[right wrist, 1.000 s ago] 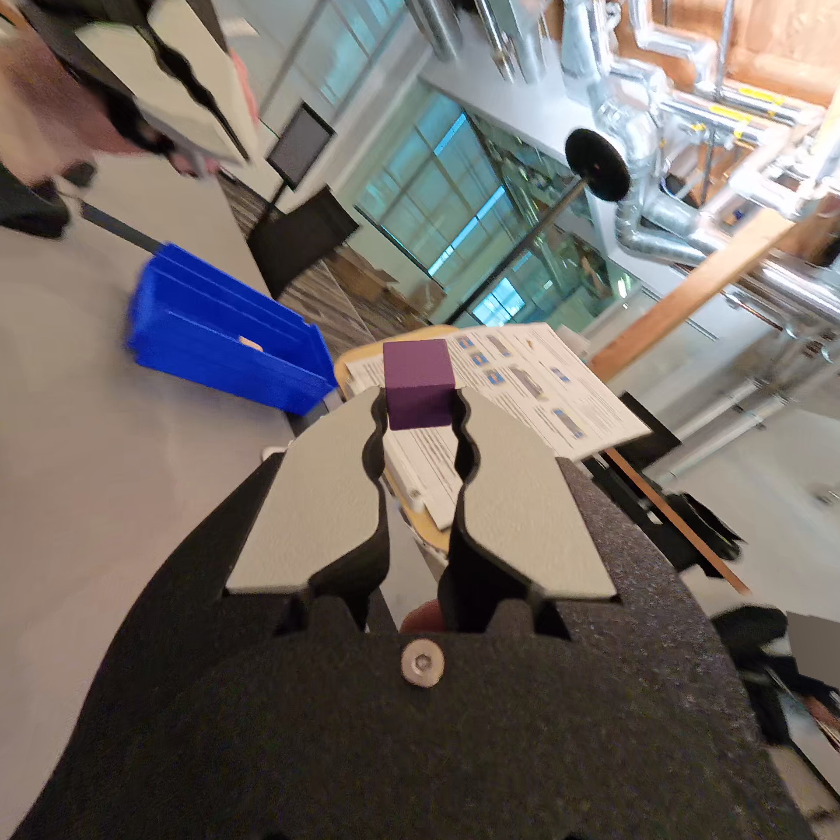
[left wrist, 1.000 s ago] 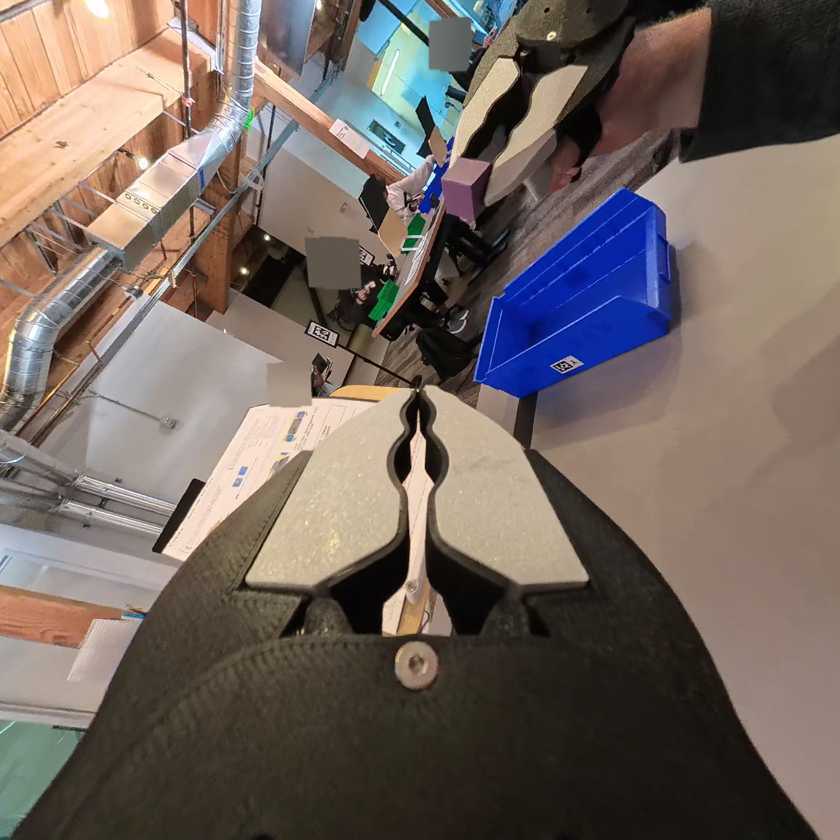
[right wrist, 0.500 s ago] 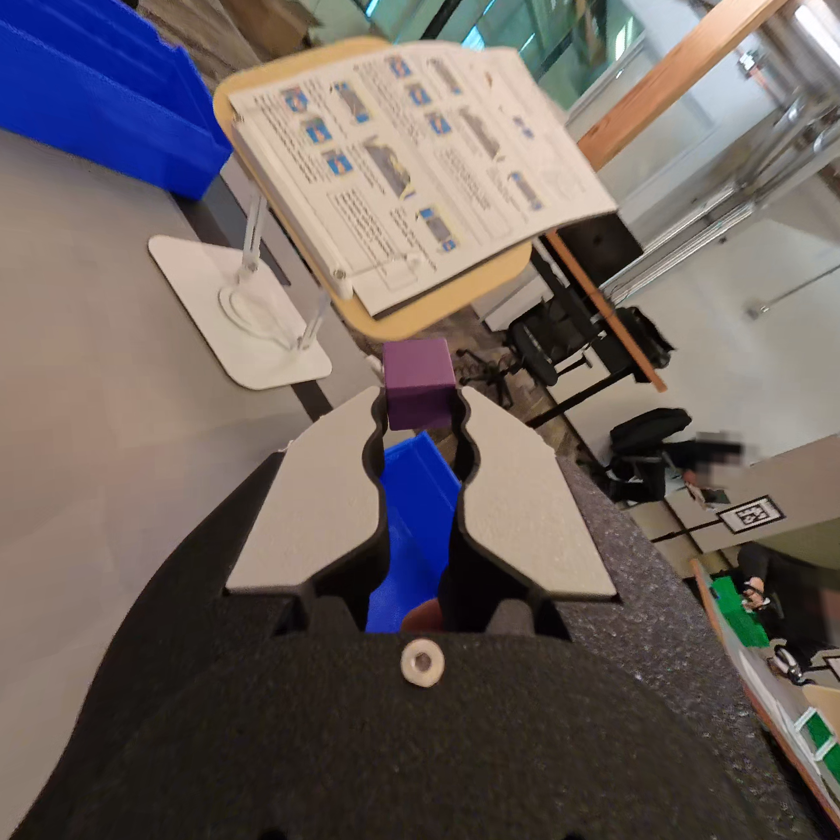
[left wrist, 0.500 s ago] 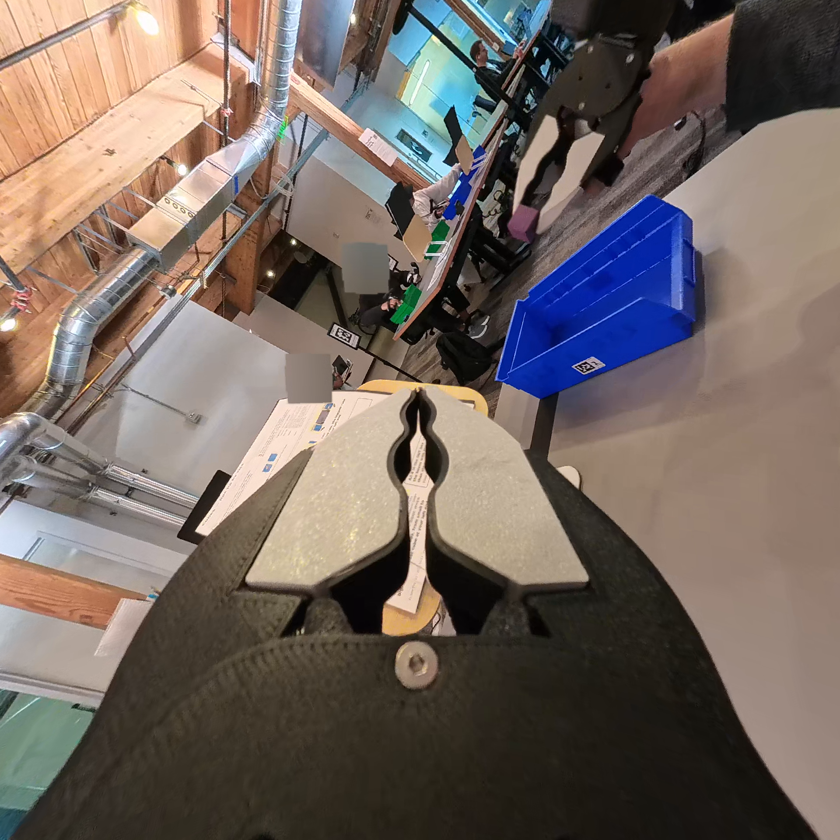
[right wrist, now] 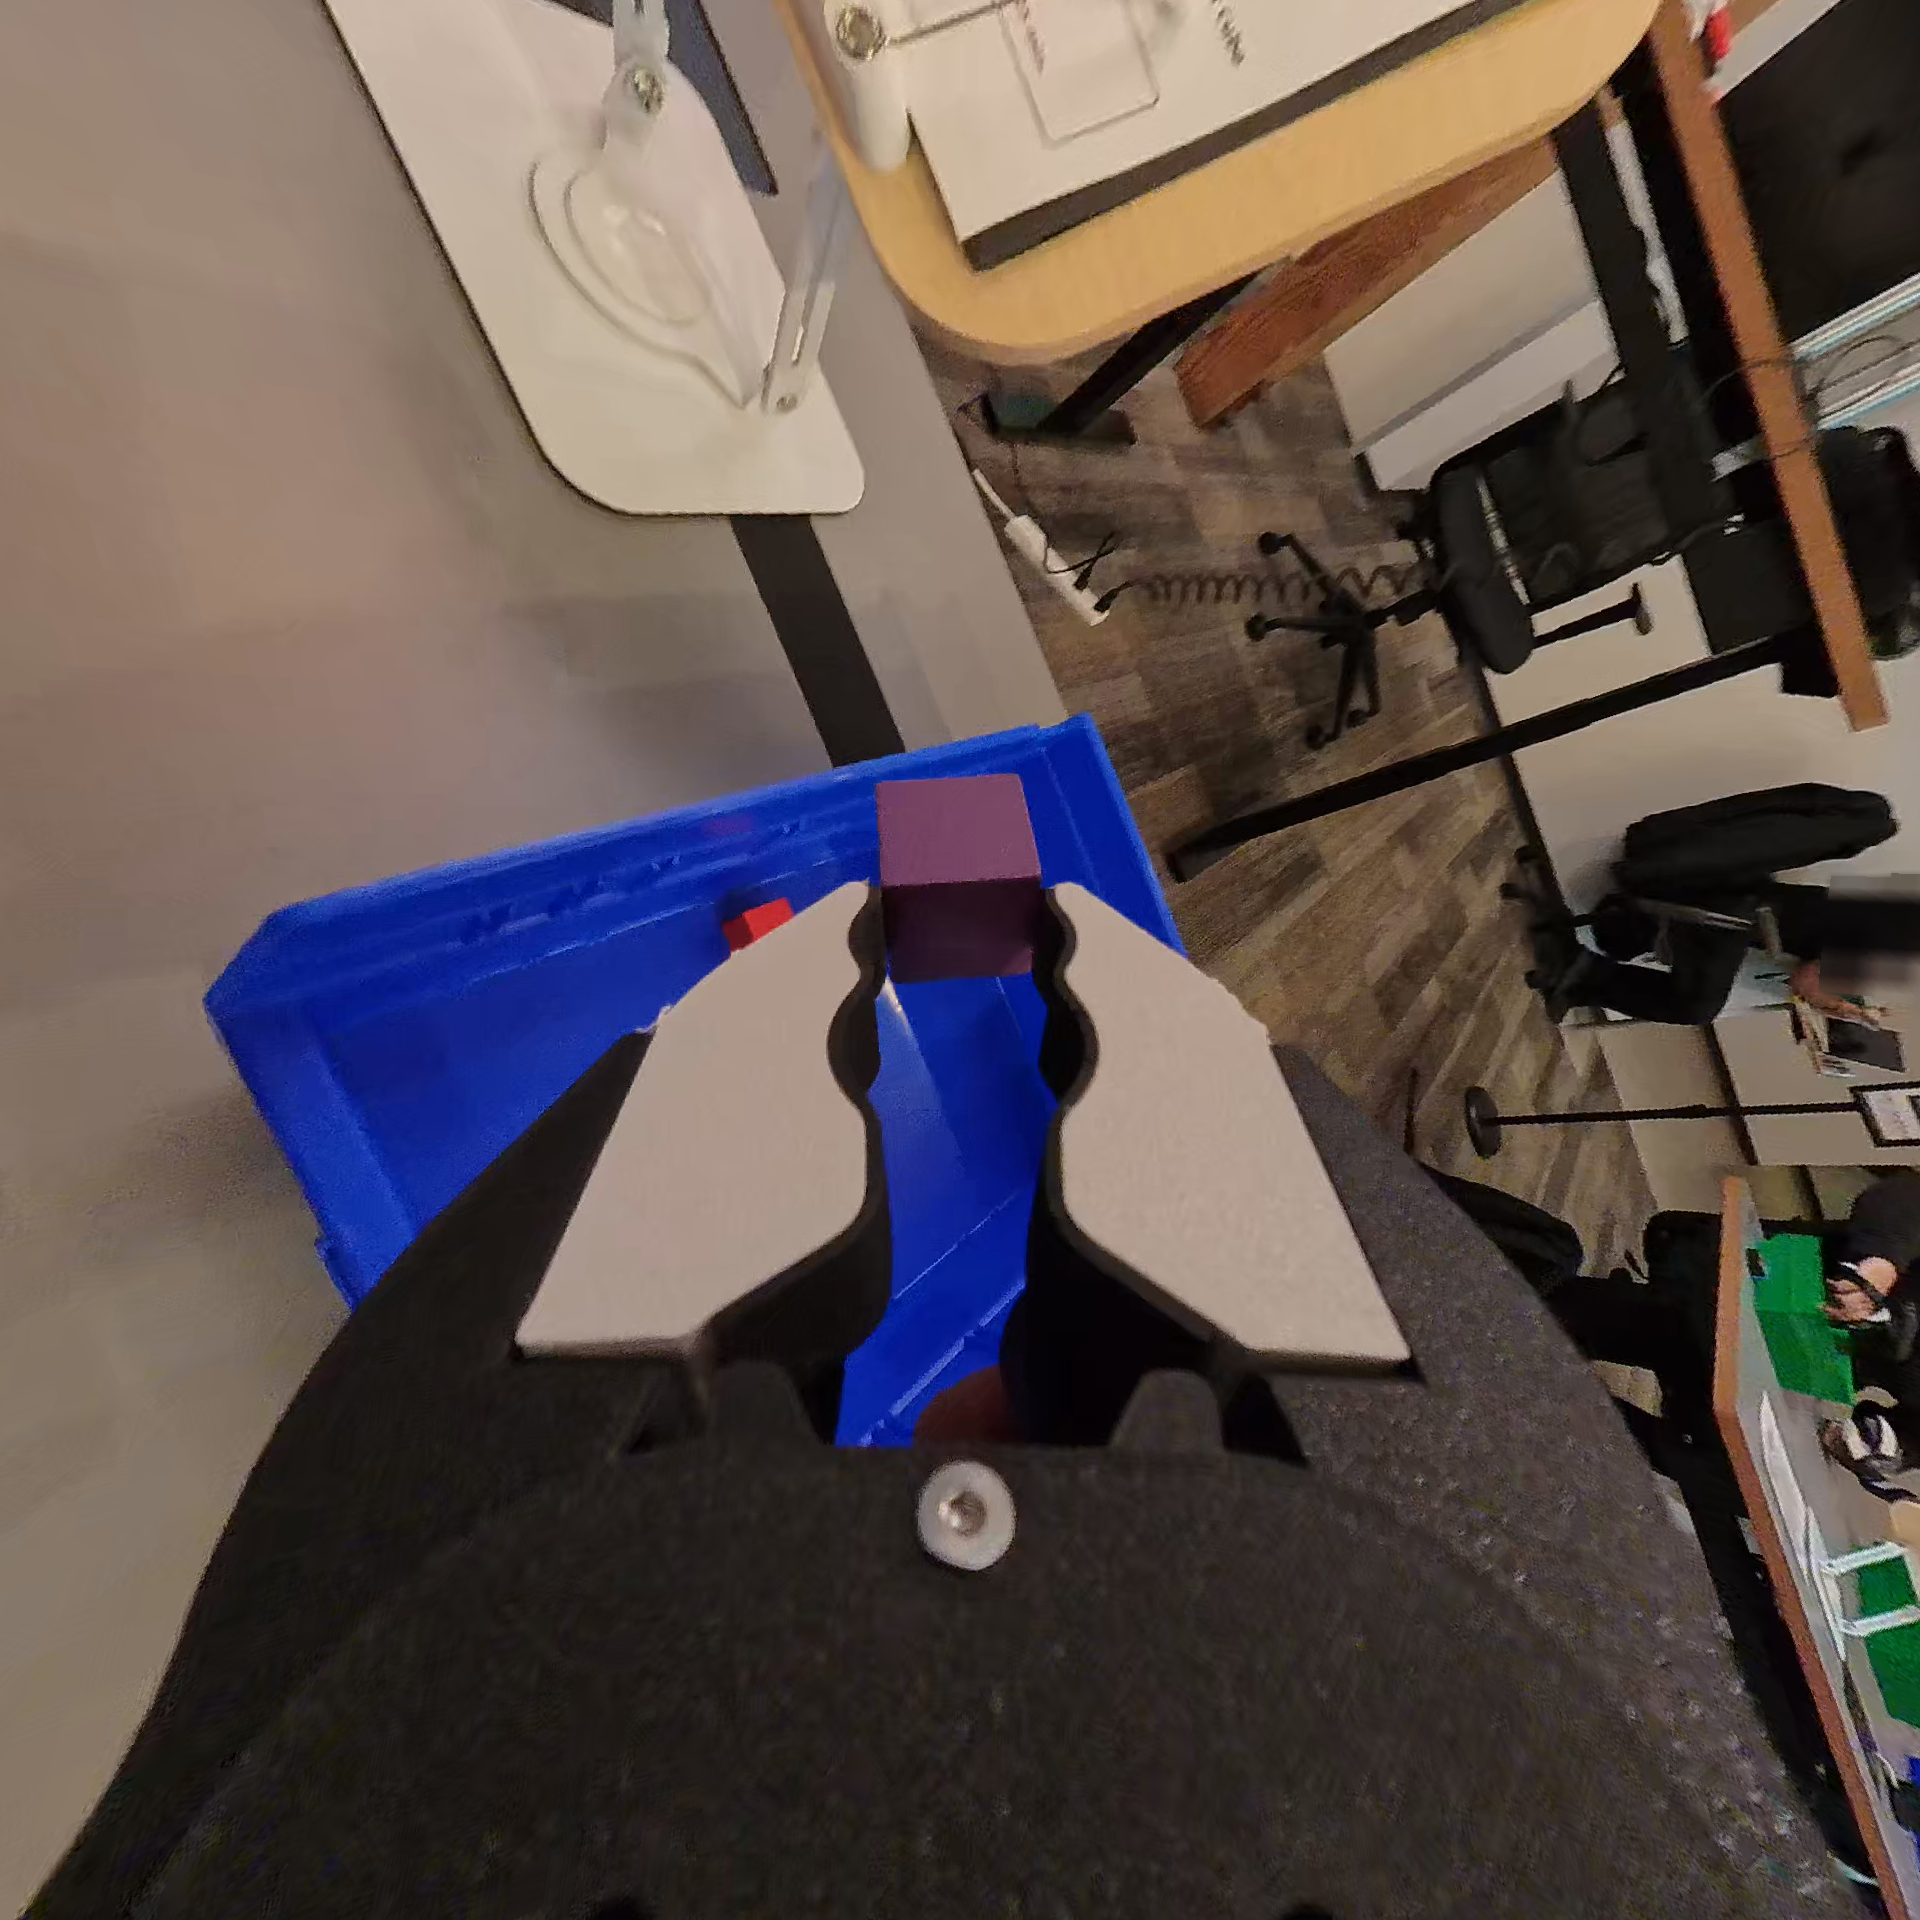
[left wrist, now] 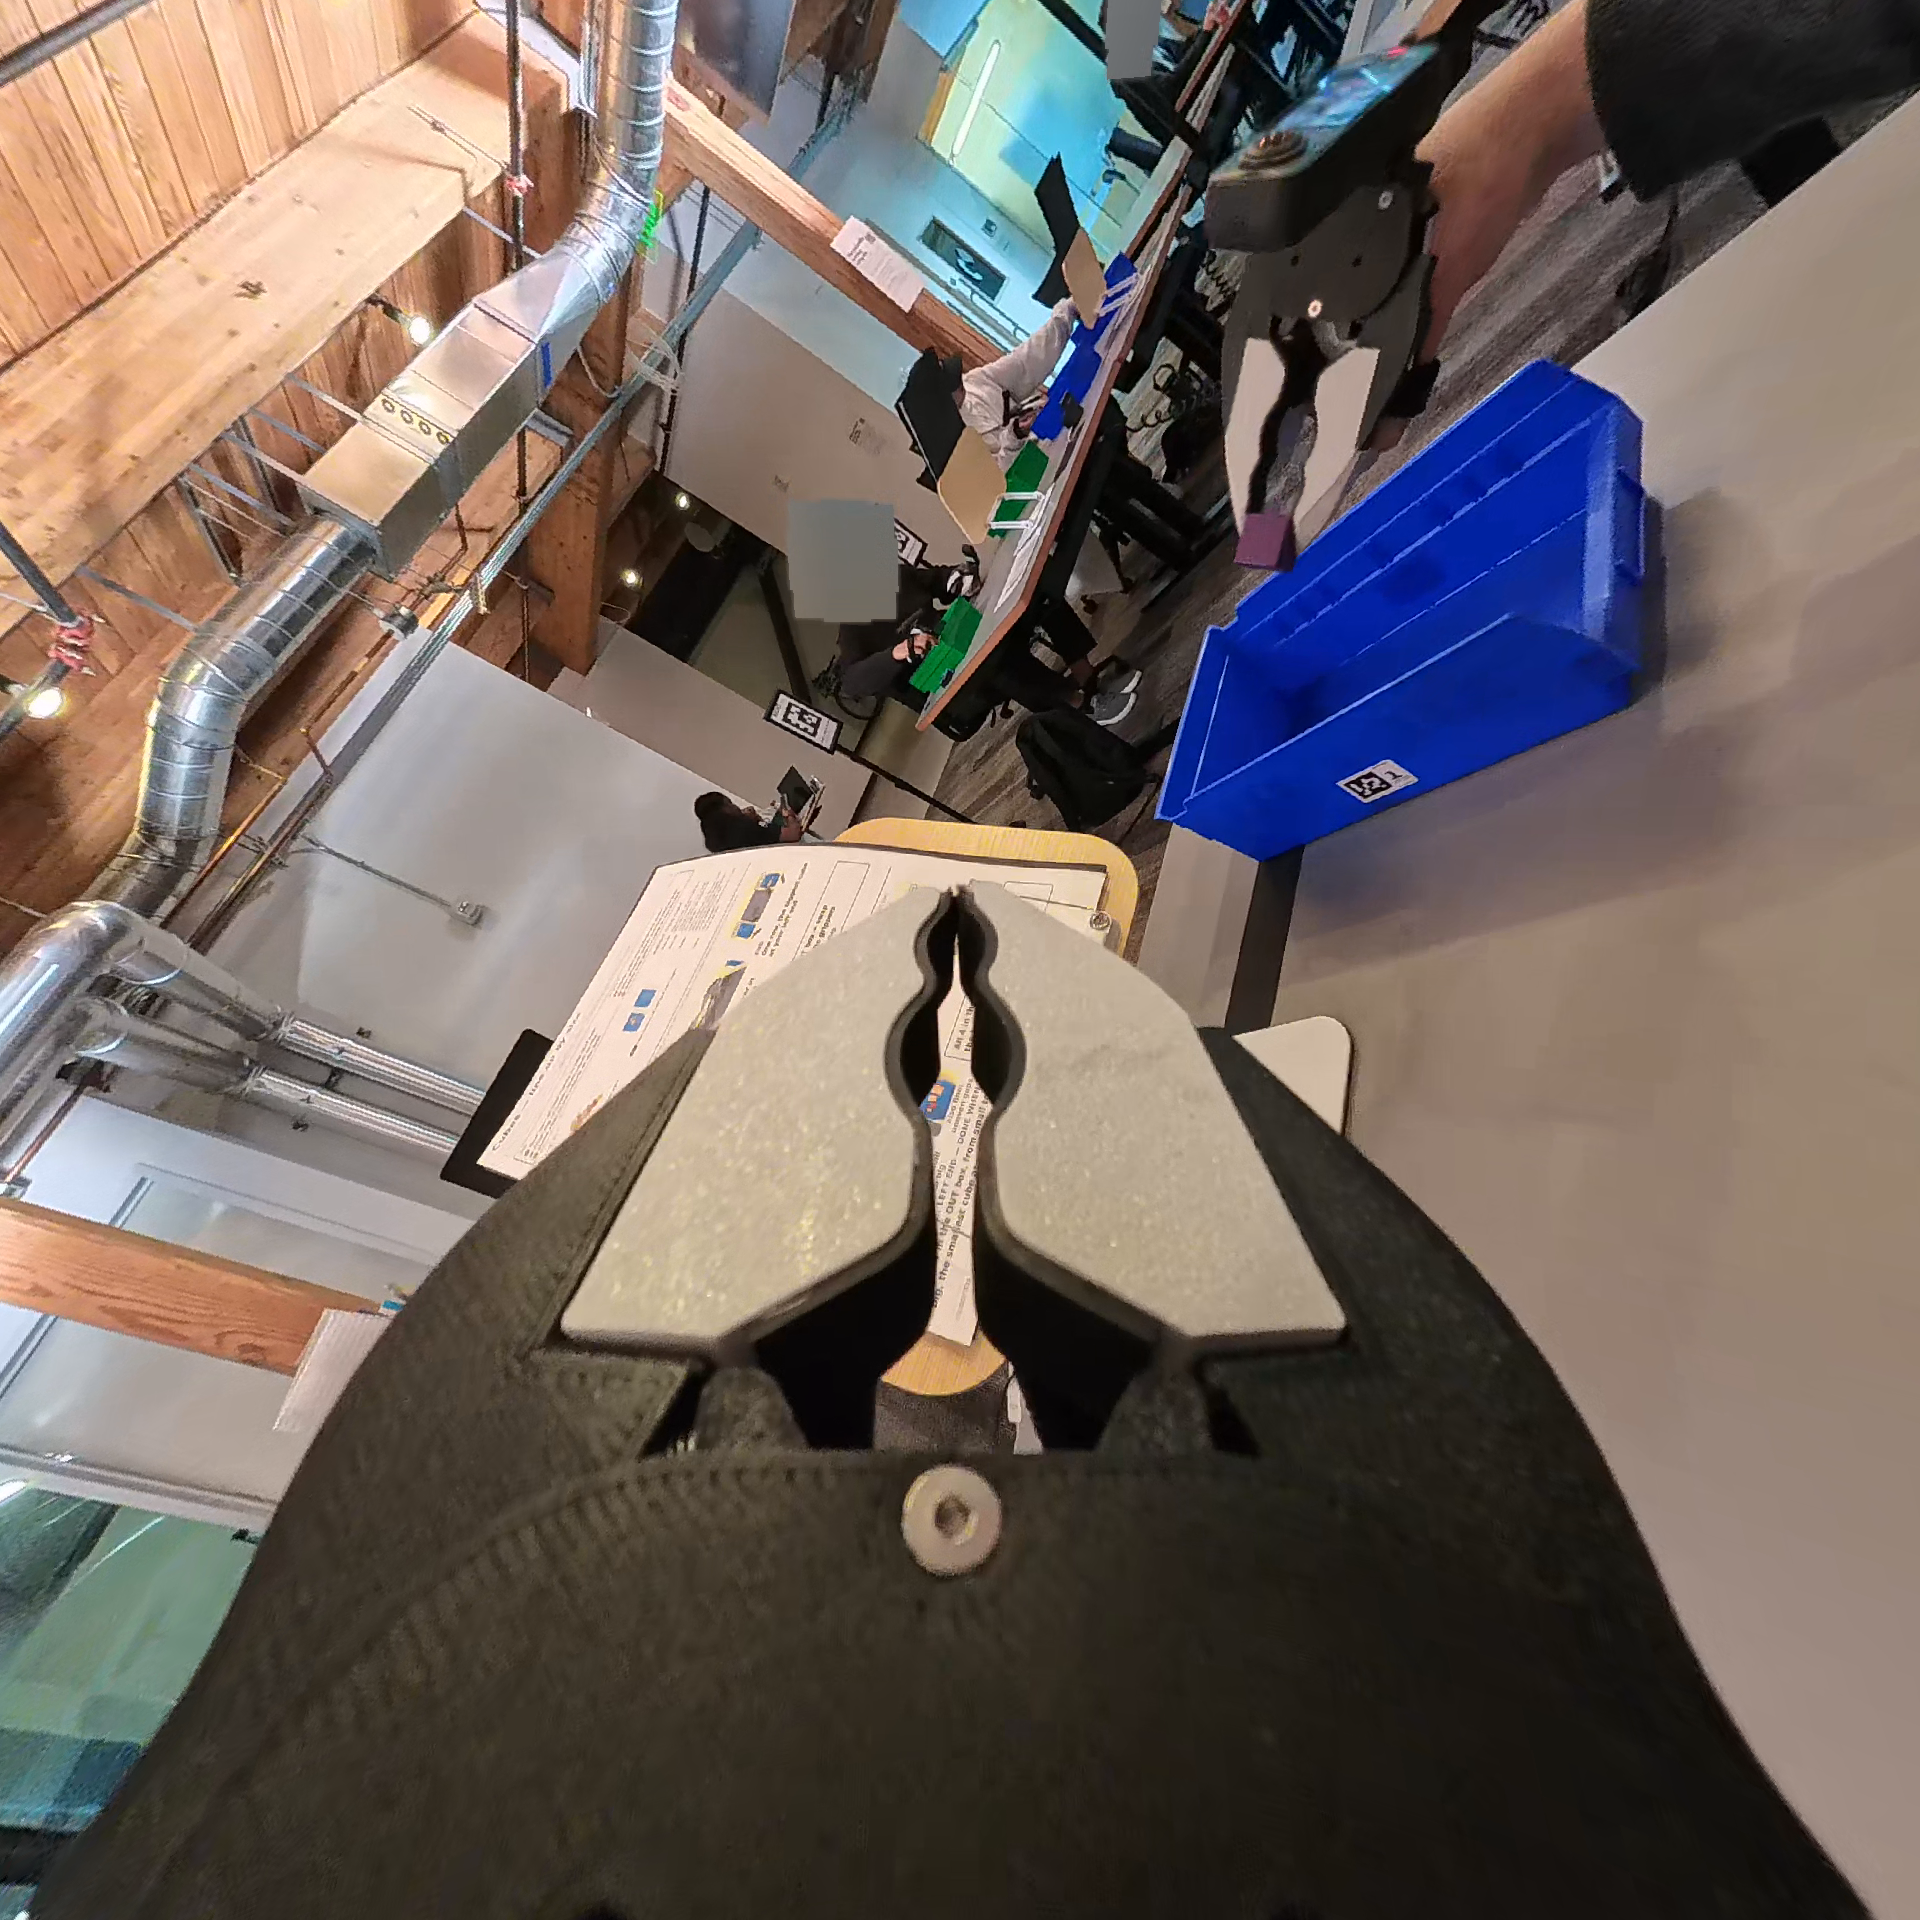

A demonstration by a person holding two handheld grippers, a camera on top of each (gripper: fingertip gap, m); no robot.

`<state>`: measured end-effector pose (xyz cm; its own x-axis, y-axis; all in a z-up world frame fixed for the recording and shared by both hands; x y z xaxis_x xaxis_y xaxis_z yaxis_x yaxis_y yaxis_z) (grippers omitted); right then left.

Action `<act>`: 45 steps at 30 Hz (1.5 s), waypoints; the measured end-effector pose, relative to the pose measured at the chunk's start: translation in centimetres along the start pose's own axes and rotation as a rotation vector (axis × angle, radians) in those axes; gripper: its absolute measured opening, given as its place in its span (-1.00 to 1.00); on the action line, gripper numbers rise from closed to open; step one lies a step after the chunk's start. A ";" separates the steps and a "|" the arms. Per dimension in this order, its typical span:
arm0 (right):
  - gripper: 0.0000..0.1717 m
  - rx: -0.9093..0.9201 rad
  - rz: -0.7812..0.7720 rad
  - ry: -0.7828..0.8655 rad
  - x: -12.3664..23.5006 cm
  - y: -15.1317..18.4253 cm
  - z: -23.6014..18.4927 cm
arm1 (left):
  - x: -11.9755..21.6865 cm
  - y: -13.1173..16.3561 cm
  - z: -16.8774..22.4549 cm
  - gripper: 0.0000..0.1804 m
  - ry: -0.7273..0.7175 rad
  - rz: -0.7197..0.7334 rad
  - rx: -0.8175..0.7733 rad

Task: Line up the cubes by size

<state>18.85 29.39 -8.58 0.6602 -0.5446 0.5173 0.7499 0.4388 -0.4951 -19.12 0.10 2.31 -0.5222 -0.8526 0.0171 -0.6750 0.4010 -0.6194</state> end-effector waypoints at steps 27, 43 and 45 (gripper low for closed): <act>-0.69 0.104 -0.354 -0.496 -9.6 6.3 -2.6 | -1.4 0.5 0.6 -1.00 0.035 -0.026 -0.002; -0.69 0.187 -0.529 -0.678 -15.0 7.9 -3.2 | -2.4 1.0 0.9 -1.00 0.061 -0.040 0.002; -0.69 0.185 -0.522 -0.681 -15.2 7.8 -3.1 | -2.4 1.1 0.9 -1.00 0.063 -0.040 0.002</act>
<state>14.57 38.85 -22.47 0.0687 -0.1894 0.9795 0.9193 0.3935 0.0116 -18.09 2.26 0.89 -0.5269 -0.8451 0.0907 -0.6945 0.3666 -0.6191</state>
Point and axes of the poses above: each gripper's, where its closed fingertips meet, x back along the fingers, y out of its underside, z = x × y across the jaws, the point moved 8 cm from there along x, back along the fingers, and after that the axes turned 6 degrees about x, right-handed, at the moved point
